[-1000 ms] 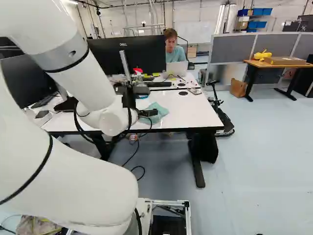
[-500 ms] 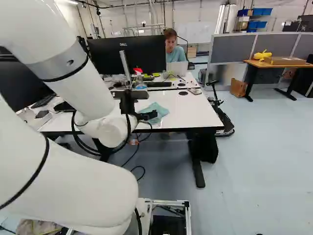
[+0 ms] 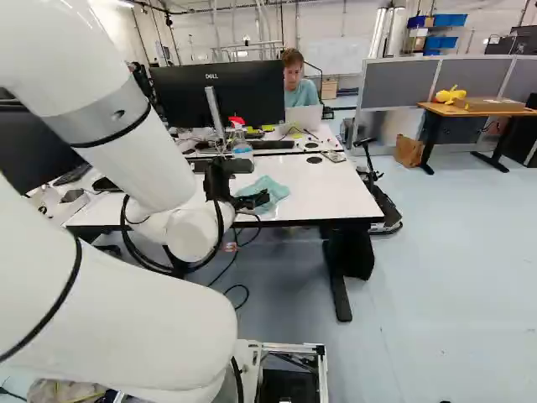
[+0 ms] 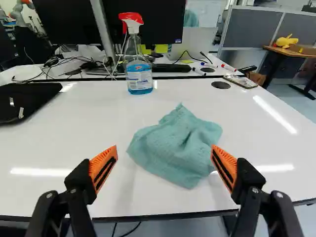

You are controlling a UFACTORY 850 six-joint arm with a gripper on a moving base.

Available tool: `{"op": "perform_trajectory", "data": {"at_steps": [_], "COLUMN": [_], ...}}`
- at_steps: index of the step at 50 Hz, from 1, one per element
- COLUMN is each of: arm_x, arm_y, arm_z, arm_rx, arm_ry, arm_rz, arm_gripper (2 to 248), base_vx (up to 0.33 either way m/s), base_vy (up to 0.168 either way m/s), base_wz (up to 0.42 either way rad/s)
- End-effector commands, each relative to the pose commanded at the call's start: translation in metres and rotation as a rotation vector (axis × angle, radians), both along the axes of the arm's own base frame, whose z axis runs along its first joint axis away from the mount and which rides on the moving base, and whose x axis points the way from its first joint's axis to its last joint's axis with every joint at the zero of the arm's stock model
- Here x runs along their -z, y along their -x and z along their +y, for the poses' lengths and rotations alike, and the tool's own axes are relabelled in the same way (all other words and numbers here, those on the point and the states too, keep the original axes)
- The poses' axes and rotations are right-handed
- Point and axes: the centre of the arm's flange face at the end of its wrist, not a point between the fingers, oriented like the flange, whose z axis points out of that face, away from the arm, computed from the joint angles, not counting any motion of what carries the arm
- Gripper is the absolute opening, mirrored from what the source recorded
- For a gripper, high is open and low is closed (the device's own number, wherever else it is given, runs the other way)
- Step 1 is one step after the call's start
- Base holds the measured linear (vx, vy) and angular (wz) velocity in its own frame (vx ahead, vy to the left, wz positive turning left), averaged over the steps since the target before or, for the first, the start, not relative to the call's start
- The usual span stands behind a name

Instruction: Clean the table with the green towel

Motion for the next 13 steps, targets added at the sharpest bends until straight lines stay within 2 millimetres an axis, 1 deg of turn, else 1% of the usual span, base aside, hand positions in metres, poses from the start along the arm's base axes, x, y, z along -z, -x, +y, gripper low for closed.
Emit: {"op": "perform_trajectory", "data": {"at_steps": [13], "arm_x": [0.0001], "arm_y": [0.0001], "arm_z": [0.0], "arm_rx": [0.0], "arm_ry": [0.0], "arm_rz": [0.0], "arm_gripper": [247], "base_vx": [0.0], "base_vy": [0.0], "base_wz": [0.0]}}
